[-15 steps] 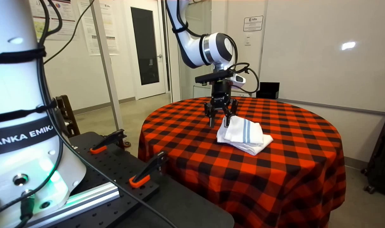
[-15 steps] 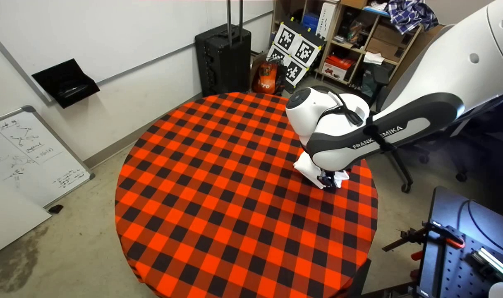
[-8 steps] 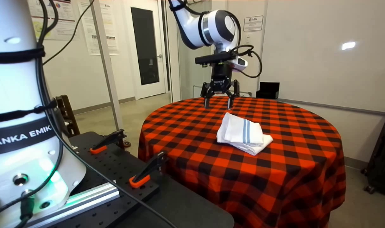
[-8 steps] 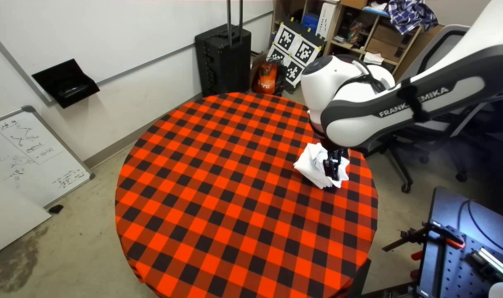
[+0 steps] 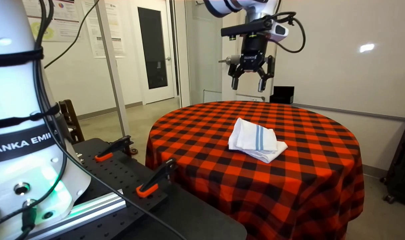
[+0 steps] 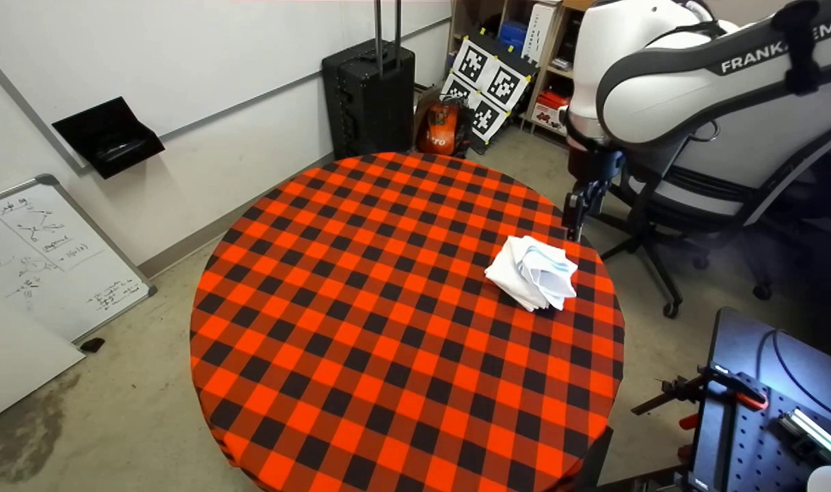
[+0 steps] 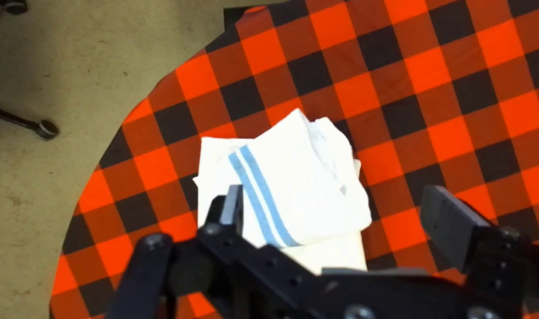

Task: Fold the towel on the table

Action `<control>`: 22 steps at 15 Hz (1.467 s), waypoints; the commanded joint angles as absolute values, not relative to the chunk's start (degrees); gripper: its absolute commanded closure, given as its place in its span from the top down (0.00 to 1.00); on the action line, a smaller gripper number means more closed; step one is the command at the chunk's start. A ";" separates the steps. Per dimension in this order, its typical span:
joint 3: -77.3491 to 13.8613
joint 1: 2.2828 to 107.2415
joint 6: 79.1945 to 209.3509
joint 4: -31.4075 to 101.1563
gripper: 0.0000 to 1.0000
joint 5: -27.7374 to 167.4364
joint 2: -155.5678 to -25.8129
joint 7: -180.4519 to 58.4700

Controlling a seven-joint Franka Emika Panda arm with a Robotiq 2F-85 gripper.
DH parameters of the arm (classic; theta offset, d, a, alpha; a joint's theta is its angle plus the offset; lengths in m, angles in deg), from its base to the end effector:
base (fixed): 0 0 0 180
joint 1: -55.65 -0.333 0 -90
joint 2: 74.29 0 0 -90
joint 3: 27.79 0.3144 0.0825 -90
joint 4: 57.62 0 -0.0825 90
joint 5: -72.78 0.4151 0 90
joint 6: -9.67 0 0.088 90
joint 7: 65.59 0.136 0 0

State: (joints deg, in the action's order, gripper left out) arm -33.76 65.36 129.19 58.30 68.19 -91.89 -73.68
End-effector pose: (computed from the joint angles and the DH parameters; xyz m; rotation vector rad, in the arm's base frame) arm 0.5609 -0.1641 0.2298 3.0690 -0.1281 -0.3983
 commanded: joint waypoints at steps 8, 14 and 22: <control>-37.16 75.59 134.22 69.18 1.00 80.58 -81.70 -98.16; -40.90 76.22 139.09 77.81 1.00 84.18 -72.76 -108.37; -41.53 74.75 137.01 74.15 1.00 81.92 -76.87 -105.34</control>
State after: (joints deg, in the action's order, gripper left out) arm -40.42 75.87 137.13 74.20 81.90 -76.89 -105.36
